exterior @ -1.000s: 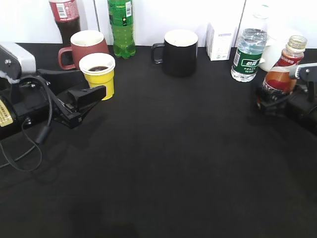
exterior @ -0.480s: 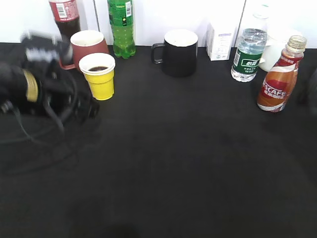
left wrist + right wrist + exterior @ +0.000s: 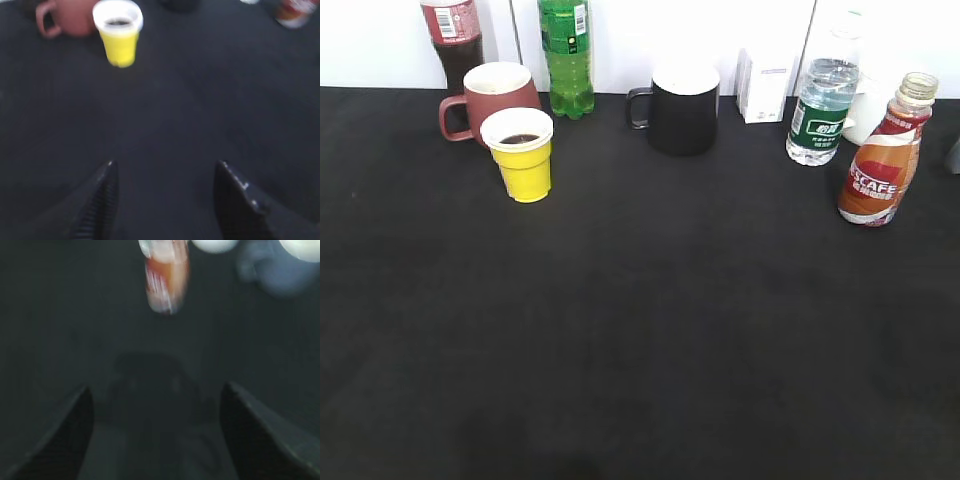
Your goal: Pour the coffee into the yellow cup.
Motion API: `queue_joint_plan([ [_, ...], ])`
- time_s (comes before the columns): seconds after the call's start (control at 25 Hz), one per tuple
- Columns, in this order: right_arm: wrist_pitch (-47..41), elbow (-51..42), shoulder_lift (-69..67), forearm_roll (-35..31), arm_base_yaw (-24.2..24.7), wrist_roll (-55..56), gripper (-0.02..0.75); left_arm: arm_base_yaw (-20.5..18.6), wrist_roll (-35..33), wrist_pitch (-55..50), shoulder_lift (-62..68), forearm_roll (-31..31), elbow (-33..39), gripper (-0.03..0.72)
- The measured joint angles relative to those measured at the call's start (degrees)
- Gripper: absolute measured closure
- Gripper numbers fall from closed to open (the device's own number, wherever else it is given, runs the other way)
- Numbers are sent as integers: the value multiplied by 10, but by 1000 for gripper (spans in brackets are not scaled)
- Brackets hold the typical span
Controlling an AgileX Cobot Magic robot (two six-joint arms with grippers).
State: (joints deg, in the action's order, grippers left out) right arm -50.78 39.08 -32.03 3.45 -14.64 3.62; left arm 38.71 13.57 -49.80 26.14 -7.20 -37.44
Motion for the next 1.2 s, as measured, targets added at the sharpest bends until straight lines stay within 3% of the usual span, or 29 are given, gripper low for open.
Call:
queue_joint_plan([
  [0.16, -150, -49, 244, -4, 0, -14, 143, 0, -54, -73, -172, 34, 56, 232],
  [0.24, -175, -77, 320, -4, 0, -15, 146, 0, -74, -91, -198, 35, 61, 233],
  [0.44, -101, -104, 325, -19, 0, -15, 147, 1, -92, -110, -199, 37, 75, 244],
  [0.72, -96, -104, 325, -20, 1, -15, 148, -2, -92, -110, -199, 37, 75, 253],
  [0.8, -95, -104, 325, -21, 21, -15, 148, -47, -92, -110, -199, 37, 75, 253],
  [1.0, -93, -104, 325, -21, 105, -15, 148, -220, -93, -110, -214, 37, 75, 253],
  [1.2, -92, -104, 325, -21, 111, -15, 149, -344, -93, -110, -265, 37, 75, 253],
])
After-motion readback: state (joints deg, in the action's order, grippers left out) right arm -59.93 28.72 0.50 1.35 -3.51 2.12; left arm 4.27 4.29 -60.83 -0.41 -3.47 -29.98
